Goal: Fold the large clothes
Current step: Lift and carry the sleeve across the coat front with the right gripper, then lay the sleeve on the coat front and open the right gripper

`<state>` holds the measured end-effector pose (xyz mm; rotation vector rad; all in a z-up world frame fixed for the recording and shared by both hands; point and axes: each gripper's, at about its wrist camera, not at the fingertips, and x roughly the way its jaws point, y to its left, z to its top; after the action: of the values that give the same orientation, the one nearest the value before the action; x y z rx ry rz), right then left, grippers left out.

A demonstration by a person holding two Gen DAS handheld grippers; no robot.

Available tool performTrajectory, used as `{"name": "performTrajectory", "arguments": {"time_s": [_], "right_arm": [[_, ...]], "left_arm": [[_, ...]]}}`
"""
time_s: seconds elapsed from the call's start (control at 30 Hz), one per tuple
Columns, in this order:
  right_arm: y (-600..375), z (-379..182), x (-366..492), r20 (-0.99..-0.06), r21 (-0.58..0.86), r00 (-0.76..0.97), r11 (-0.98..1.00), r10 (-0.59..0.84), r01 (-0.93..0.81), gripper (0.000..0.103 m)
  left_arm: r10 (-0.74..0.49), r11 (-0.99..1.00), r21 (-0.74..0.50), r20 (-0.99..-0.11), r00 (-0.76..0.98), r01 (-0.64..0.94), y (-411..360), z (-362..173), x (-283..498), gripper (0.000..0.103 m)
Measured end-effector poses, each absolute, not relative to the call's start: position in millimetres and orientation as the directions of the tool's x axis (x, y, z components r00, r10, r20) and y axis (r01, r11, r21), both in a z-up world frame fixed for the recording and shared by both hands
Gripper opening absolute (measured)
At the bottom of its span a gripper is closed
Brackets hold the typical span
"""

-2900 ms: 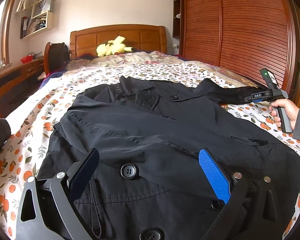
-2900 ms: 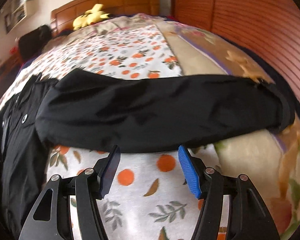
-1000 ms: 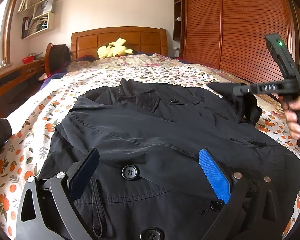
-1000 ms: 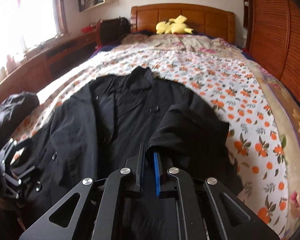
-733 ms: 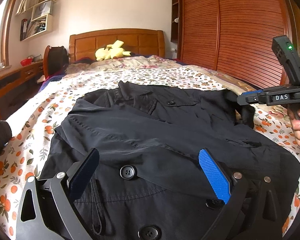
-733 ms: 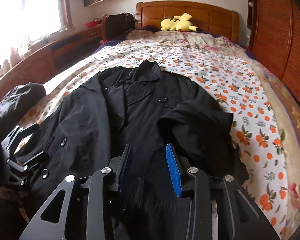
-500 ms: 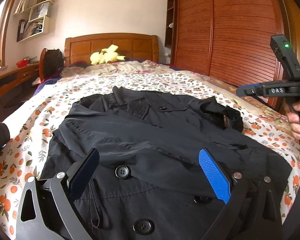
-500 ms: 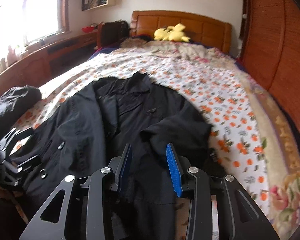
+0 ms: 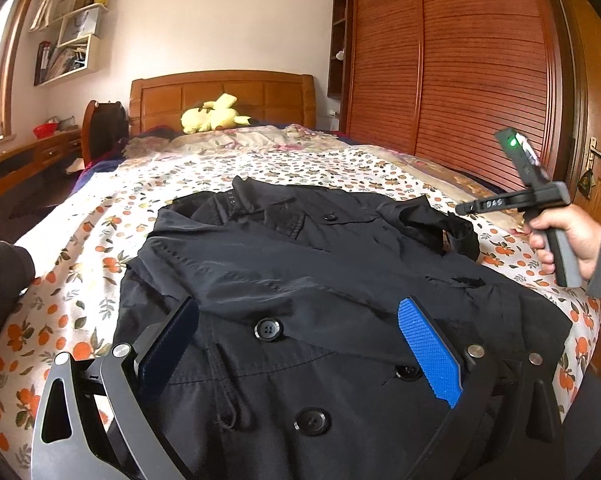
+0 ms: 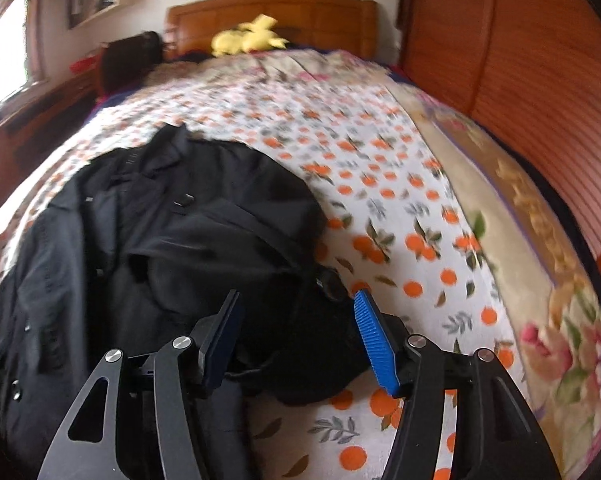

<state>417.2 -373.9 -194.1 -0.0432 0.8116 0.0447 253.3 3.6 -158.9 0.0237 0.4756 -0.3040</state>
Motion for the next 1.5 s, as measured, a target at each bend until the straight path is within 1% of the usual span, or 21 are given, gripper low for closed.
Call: {"name": "performTrajectory", "arguments": {"time_s": [0.03, 0.1, 0.13, 0.3, 0.43, 0.53, 0.57, 0.6, 0.63, 0.67, 0.7, 0.73, 0.8, 0.93, 1.03, 1.17, 1.3, 1.4, 1.43, 1.47, 1.5], "right_arm": [[-377, -198, 420, -0.732, -0.019, 0.681, 0.999, 0.014, -0.041, 0.057], [-382, -207, 424, -0.748, -0.013, 0.663, 1.0, 0.0, -0.014, 0.068], [-383, -210, 426, -0.755, -0.01, 0.656, 1.0, -0.005, -0.003, 0.07], [-391, -230, 435, -0.815, 0.072, 0.579, 0.997, 0.037, 0.039, 0.071], [-389, -243, 439, -0.847, 0.097, 0.529, 0.994, 0.053, 0.055, 0.071], [-385, -246, 438, -0.853, 0.094, 0.52, 0.994, 0.05, 0.057, 0.071], [-383, -246, 437, -0.852, 0.09, 0.521, 0.994, 0.048, 0.055, 0.066], [-382, -245, 437, -0.852, 0.087, 0.522, 0.995, 0.048, 0.05, 0.051], [-379, -244, 436, -0.851, 0.095, 0.522, 0.995, 0.061, 0.037, 0.04], [-376, -243, 436, -0.852, 0.098, 0.519, 0.995, 0.074, 0.02, 0.017], [-371, -242, 435, -0.855, 0.086, 0.514, 0.996, 0.072, 0.003, 0.004], [-362, -238, 432, -0.854, 0.061, 0.514, 0.997, 0.074, -0.042, 0.004], [-349, -228, 426, -0.836, 0.012, 0.546, 0.997, 0.052, -0.077, 0.004], [-325, -190, 408, -0.76, -0.02, 0.647, 0.991, 0.07, -0.131, 0.003], [-298, -159, 391, -0.705, -0.044, 0.702, 0.981, 0.104, -0.19, 0.003], [-264, -132, 371, -0.66, -0.072, 0.735, 0.96, 0.159, -0.272, 0.004], [-233, -114, 352, -0.637, -0.08, 0.738, 0.932, 0.225, -0.353, 0.006], [-215, -107, 341, -0.629, -0.081, 0.732, 0.915, 0.261, -0.396, 0.013], [-209, -106, 338, -0.631, -0.082, 0.728, 0.91, 0.269, -0.407, 0.013], [-203, -105, 334, -0.633, -0.087, 0.724, 0.904, 0.274, -0.419, 0.018], [-198, -105, 331, -0.634, -0.092, 0.722, 0.9, 0.278, -0.427, 0.028]], "left_arm": [[-0.282, 0.955, -0.049, -0.454, 0.845, 0.292, 7, -158, 252, 0.101], [-0.281, 0.956, -0.051, -0.453, 0.846, 0.289, 13, -157, 248, 0.101], [-0.28, 0.956, -0.053, -0.452, 0.847, 0.288, 15, -157, 247, 0.101], [-0.272, 0.959, -0.058, -0.447, 0.852, 0.276, 25, -154, 243, 0.101], [-0.268, 0.961, -0.061, -0.442, 0.856, 0.269, 32, -152, 239, 0.101], [-0.263, 0.963, -0.063, -0.44, 0.859, 0.262, 37, -150, 236, 0.101], [-0.262, 0.963, -0.064, -0.439, 0.86, 0.261, 39, -150, 235, 0.101], [-0.261, 0.964, -0.066, -0.437, 0.861, 0.258, 41, -150, 233, 0.101], [-0.26, 0.964, -0.066, -0.437, 0.861, 0.257, 43, -150, 233, 0.101], [-0.257, 0.965, -0.066, -0.435, 0.863, 0.255, 45, -149, 231, 0.101], [-0.256, 0.965, -0.066, -0.434, 0.864, 0.253, 46, -149, 231, 0.101], [-0.254, 0.966, -0.066, -0.432, 0.865, 0.251, 48, -149, 230, 0.101], [-0.249, 0.967, -0.066, -0.43, 0.868, 0.245, 50, -148, 228, 0.101], [-0.245, 0.969, -0.07, -0.429, 0.869, 0.239, 55, -147, 226, 0.101], [-0.242, 0.97, -0.074, -0.426, 0.872, 0.233, 59, -146, 226, 0.101], [-0.235, 0.972, -0.077, -0.423, 0.875, 0.224, 62, -145, 225, 0.101], [-0.227, 0.974, -0.075, -0.423, 0.877, 0.215, 64, -146, 224, 0.101], [-0.219, 0.975, -0.073, -0.424, 0.879, 0.208, 67, -146, 224, 0.101], [-0.217, 0.976, -0.073, -0.424, 0.879, 0.206, 68, -147, 224, 0.101], [-0.215, 0.976, -0.072, -0.424, 0.879, 0.204, 68, -147, 224, 0.101], [-0.213, 0.977, -0.072, -0.425, 0.88, 0.201, 69, -147, 224, 0.101]]}}
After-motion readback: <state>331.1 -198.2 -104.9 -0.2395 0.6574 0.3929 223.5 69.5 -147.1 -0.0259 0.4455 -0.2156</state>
